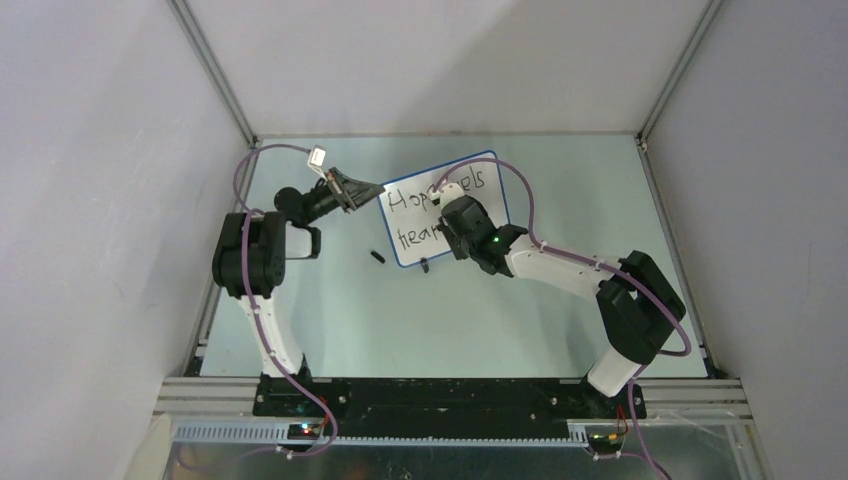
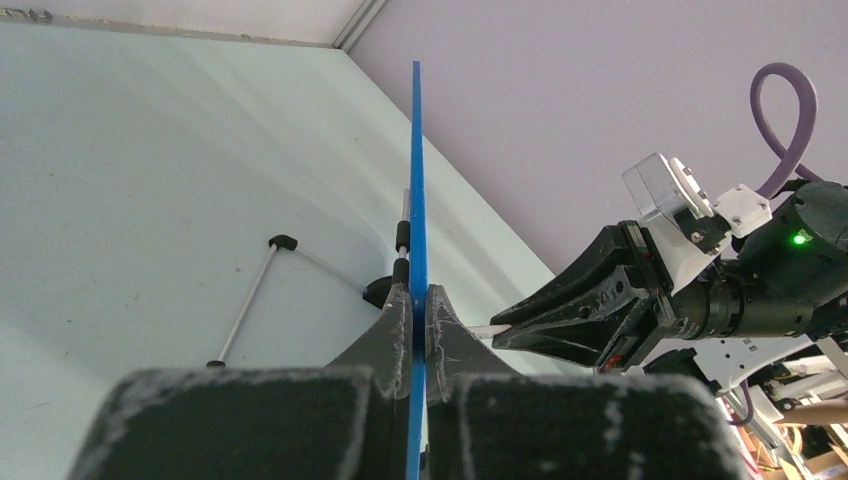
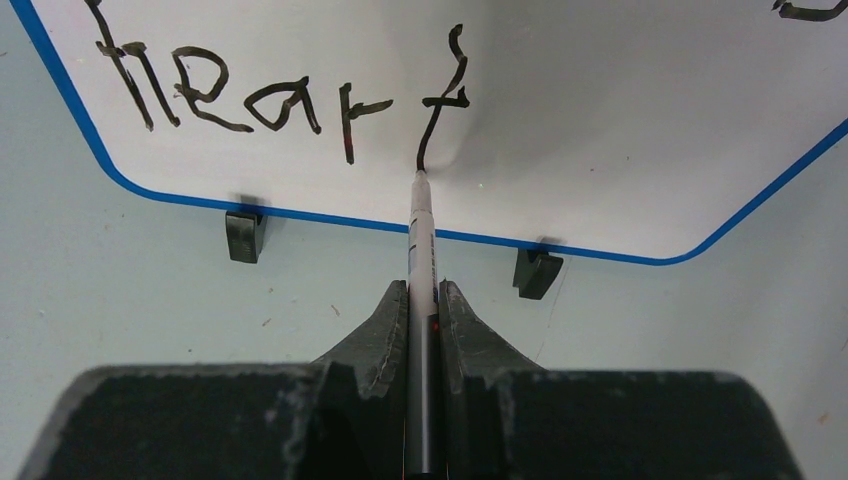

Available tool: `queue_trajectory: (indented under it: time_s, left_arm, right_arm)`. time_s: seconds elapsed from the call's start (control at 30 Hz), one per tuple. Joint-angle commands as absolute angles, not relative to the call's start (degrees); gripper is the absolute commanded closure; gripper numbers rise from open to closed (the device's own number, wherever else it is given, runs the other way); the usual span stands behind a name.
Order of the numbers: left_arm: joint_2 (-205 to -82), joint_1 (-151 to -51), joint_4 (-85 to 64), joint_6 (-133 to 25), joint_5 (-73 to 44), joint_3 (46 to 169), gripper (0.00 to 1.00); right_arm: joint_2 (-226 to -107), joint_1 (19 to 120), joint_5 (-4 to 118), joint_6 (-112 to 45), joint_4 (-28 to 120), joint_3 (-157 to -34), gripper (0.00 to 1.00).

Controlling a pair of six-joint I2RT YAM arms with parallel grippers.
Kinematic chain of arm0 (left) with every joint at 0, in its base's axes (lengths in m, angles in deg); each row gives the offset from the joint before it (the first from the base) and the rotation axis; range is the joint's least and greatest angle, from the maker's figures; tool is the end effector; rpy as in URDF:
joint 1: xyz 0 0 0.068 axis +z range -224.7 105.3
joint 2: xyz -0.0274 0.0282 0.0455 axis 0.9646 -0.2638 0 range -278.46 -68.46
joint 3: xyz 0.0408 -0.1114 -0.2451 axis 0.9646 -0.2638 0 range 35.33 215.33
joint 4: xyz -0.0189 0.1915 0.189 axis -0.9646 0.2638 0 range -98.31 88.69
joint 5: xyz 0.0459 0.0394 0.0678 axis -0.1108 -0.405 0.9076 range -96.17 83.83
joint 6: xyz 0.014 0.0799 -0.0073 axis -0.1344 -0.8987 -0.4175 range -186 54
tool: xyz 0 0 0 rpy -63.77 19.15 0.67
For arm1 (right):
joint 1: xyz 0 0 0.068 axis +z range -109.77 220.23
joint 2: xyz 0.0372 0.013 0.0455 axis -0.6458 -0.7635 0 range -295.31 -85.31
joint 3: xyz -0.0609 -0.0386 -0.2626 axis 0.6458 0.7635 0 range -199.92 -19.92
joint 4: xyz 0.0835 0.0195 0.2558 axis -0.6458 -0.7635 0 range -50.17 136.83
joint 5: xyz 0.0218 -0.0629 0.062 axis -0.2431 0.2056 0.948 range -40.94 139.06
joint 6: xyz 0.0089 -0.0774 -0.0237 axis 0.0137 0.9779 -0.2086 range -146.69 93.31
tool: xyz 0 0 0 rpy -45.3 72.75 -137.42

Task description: Write a sentence on the whiteboard

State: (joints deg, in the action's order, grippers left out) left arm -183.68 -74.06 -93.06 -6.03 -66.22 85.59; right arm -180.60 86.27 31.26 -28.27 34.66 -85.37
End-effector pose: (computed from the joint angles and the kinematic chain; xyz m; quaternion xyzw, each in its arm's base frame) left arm 0.3974 -0.0568 0.1843 0.1023 0.6364 -0.6006 0.4731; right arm 0.2927 0.2725 0.2071 -0.2832 0.8593 0.0329 0.4247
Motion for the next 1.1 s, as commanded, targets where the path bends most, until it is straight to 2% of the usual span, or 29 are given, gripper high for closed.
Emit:
queue_trajectory:
  time_s: [0.0,1.07]
  left_arm:
    - [-183.4,-74.88,-95.78,-6.23,-68.05,86.18,1.0]
    - [-183.43,-74.88,-95.83,-6.26,-68.04,86.18,1.0]
  right_arm:
    - [-179.1,85.47,29.1,-29.1,35.59,-85.11,1.0]
    - [-175.24,84.16,31.9,-28.21,36.26,-87.51,1.0]
